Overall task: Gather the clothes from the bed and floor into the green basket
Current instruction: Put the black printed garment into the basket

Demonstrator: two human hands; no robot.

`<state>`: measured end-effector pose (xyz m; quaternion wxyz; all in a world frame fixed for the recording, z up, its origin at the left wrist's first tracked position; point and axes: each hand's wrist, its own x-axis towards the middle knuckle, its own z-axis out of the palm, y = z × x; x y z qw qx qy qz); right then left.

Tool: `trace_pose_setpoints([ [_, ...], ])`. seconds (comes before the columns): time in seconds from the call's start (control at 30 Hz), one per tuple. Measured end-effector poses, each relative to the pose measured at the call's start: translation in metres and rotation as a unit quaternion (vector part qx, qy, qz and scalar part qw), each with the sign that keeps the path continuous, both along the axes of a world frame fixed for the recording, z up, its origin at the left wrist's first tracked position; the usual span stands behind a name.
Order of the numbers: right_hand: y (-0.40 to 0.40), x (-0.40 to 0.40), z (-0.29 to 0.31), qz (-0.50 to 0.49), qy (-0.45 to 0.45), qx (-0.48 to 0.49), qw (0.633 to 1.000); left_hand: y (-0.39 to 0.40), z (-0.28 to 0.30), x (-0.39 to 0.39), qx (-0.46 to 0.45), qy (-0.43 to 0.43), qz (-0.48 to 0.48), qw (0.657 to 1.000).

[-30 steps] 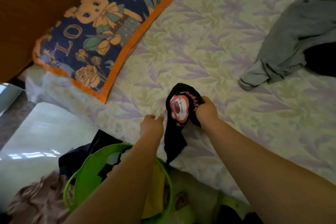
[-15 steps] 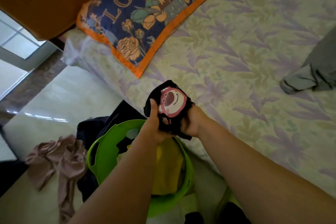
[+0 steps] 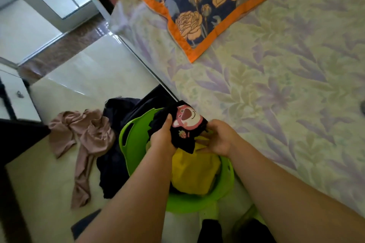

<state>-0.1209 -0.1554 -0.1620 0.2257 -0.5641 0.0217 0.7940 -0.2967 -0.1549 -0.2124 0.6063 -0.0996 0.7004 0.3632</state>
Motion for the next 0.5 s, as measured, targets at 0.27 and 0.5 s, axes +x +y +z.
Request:
trace_pose_setpoints([
  [0.27, 0.007, -0.060, -0.025, 0.138, -0.009, 0.003, 0.990, -0.027, 0.000, -0.037, -0.020, -0.044, -0.053, 0.997],
  [0.5, 0.016, -0.097, -0.052, 0.190, -0.039, 0.000, 0.981, -0.029, -0.025, -0.080, -0.065, 0.002, -0.053, 0.996],
])
